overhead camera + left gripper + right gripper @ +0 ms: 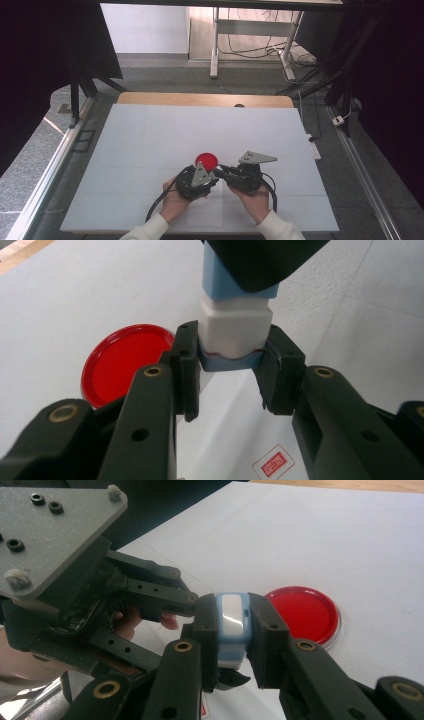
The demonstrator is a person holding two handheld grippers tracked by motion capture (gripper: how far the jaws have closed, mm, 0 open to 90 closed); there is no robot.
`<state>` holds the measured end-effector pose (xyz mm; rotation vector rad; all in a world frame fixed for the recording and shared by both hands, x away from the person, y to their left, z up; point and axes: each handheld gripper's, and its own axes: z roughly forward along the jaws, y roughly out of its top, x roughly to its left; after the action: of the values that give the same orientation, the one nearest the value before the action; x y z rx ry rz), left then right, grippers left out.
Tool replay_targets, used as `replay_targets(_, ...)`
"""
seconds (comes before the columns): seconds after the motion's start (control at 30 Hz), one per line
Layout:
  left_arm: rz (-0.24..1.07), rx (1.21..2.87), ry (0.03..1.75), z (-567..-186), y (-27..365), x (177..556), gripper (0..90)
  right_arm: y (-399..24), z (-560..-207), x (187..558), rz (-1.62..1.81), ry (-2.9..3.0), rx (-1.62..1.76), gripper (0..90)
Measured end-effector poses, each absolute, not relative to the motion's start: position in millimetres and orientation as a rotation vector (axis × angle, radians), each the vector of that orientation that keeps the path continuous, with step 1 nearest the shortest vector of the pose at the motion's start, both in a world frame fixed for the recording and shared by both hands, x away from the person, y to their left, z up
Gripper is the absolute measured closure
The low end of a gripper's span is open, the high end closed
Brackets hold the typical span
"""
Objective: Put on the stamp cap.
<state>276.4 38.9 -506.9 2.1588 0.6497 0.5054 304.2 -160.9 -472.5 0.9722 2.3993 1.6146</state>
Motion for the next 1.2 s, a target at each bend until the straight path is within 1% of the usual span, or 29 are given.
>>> replay_targets(0.87, 0.493, 2.133, 0.658, -509.3, 39.3, 277.1, 63.2, -161.7, -471.7, 303.8, 1.621, 2.38, 0.972, 75.0)
replay_targets(1.1, 0.464, 2.144, 0.669, -512.3, 38.1, 278.8, 59.3, -161.8, -471.8, 303.8, 1.625, 2.376, 0.968, 75.0)
replay_targets(1.2, 0.452, 2.156, 0.682, -513.6, 37.7, 279.8, 53.4, -162.2, -471.5, 303.9, 1.629, 2.373, 0.969, 75.0)
